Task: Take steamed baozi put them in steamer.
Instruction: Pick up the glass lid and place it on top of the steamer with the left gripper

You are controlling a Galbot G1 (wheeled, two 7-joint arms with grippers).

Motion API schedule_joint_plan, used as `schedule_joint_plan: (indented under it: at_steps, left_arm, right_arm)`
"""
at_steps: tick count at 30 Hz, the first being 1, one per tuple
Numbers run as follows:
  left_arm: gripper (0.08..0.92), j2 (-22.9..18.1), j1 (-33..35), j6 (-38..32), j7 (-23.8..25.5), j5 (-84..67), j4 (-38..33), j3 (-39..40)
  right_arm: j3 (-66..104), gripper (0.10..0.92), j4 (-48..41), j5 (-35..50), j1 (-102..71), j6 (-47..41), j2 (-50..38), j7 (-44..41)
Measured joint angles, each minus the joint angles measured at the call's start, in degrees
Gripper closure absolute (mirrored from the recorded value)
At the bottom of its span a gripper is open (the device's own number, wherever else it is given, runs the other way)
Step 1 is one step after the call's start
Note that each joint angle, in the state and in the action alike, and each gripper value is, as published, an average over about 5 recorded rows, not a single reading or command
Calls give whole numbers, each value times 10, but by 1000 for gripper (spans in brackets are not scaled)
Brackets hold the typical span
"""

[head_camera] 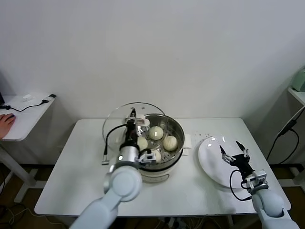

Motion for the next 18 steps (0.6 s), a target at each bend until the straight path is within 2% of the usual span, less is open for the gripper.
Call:
schedule_joint_plan:
  at_steps: [8,18]
  left_arm:
    - [852,-78,-7,0,-7,43,68,15]
    - [853,-130,2,0,-25,64,122,13]
  right_arm:
    - [7,203,-4,-3,0,2,3,-1]
    - [9,203,-8,-9,0,4,4,-3]
